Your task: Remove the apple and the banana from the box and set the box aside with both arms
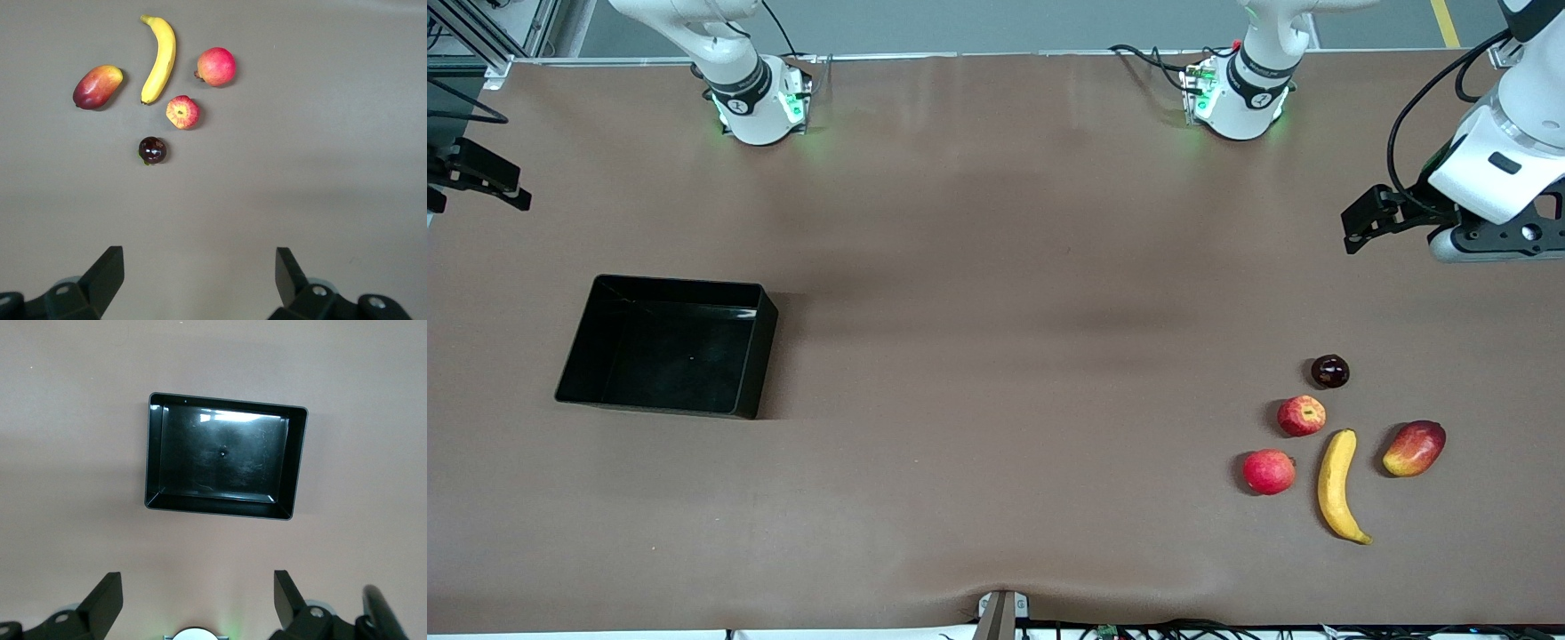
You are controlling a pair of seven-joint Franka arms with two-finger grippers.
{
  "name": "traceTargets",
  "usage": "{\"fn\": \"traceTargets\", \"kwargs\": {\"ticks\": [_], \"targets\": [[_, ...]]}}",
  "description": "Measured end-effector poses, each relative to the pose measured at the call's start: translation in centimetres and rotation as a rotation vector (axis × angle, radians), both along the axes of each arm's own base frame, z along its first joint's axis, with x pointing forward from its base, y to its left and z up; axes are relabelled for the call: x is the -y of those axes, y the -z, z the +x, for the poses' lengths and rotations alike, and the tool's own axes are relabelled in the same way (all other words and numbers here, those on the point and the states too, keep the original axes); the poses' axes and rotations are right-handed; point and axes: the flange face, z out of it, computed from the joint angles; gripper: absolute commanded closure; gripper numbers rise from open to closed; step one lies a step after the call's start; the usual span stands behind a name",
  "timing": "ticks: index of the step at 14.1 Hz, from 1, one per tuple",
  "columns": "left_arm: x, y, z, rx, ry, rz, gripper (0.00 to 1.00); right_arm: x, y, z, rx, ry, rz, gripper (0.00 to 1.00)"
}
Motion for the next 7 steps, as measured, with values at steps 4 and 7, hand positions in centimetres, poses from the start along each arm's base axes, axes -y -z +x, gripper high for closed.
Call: {"fn": "traceTargets", "kwargs": {"ticks": [4, 7], "targets": [[0.01, 0.32, 0.14, -0.005, 0.000, 0.000, 0.00, 0.00, 0.00, 0.00, 0.000, 0.001, 0.000, 0.00], [0.02, 1.00, 0.55, -0.013, 0.000, -0.001, 0.00, 0.00, 0.01, 0.00, 0.000, 0.002, 0.000, 0.00]]}}
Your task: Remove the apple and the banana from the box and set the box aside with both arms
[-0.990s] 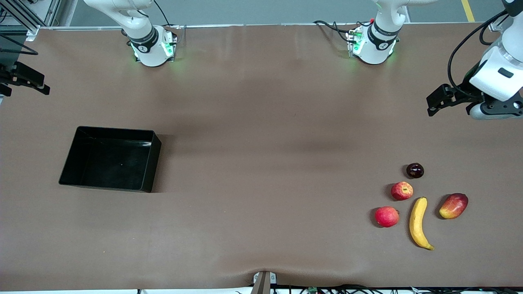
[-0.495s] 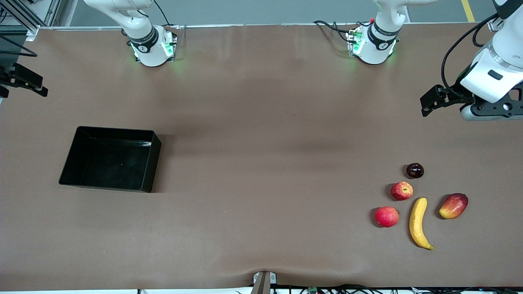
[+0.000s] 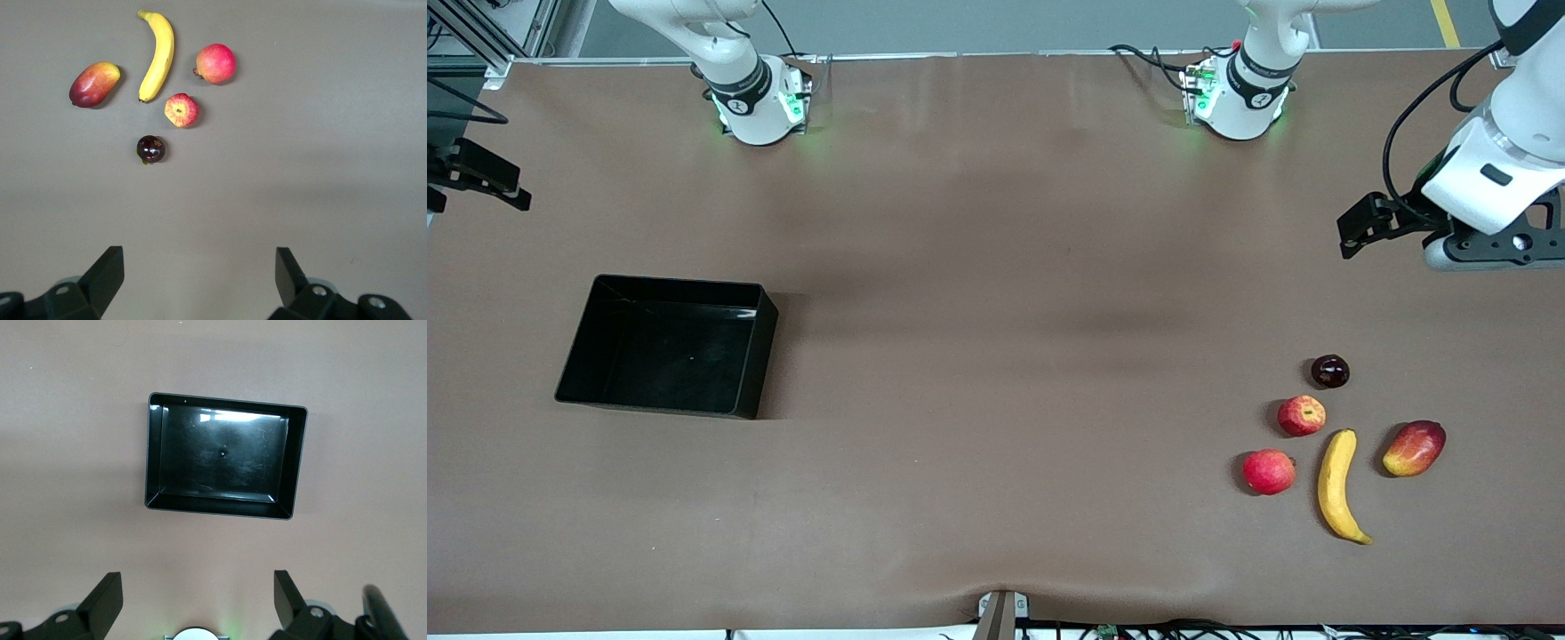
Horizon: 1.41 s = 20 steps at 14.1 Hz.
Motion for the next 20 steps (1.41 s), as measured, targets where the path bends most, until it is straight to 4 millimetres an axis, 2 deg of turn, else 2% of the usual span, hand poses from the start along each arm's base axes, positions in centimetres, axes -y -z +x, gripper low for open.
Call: {"fn": "traceTargets", "kwargs": {"ticks": [10, 15, 20], "targets": [[0.1, 0.1, 0.1, -0.002, -0.004, 0.000, 0.00, 0.1, 0.0, 0.0, -0.001, 0.004, 0.001, 0.00], [0.1, 0.2, 0.1, -0.001, -0.015, -0.001, 0.00, 1.0, 0.0, -0.1, -0.001, 0.023, 0.007, 0.00], [-0.1, 0.5, 0.4, 0.008, -0.010, 0.040, 0.00, 1.0, 0.0, -0.1, -0.001, 0.023, 0.008, 0.00]]}}
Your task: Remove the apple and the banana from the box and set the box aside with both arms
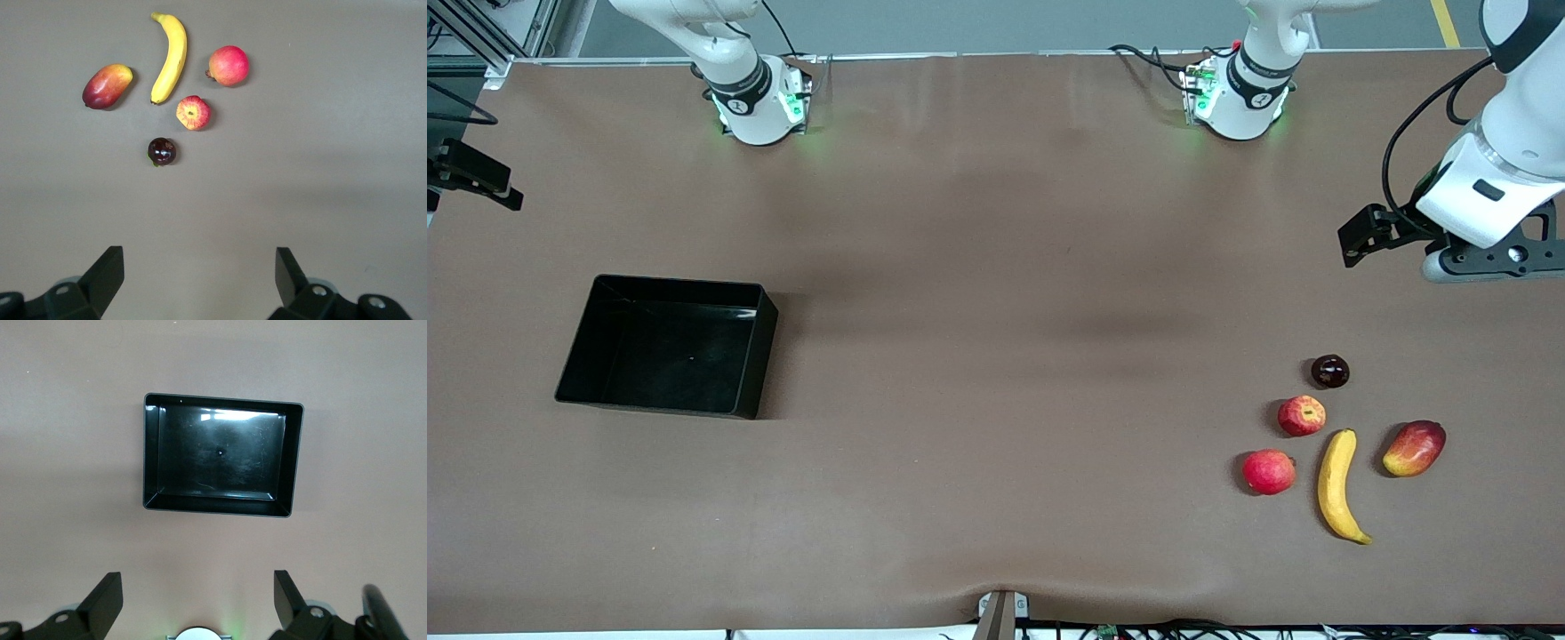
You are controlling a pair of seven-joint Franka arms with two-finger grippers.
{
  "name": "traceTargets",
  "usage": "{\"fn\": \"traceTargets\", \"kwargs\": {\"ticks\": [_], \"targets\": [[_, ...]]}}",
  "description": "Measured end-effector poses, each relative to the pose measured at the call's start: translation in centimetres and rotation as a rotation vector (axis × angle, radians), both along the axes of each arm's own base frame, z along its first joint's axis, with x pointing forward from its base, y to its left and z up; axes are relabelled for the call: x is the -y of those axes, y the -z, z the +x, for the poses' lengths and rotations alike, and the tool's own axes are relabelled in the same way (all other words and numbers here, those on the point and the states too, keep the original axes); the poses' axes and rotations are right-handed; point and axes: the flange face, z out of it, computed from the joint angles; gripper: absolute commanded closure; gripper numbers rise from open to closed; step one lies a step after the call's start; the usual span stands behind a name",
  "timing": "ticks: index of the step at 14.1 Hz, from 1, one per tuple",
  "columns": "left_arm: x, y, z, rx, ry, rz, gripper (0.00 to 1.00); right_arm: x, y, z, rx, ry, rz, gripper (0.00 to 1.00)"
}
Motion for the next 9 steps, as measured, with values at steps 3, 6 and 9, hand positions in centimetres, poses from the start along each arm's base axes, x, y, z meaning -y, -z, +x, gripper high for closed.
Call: {"fn": "traceTargets", "kwargs": {"ticks": [3, 6, 9], "targets": [[0.1, -0.6, 0.0, 0.014, 0.002, -0.002, 0.00, 0.0, 0.0, 0.0, 0.000, 0.000, 0.000, 0.00], [0.2, -1.2, 0.1, 0.027, 0.003, -0.004, 0.00, 0.0, 0.0, 0.0, 0.000, 0.000, 0.000, 0.00], [0.3, -1.2, 0.0, 0.024, 0.003, -0.015, 0.00, 0.0, 0.0, 0.0, 0.000, 0.001, 0.000, 0.00]]}}
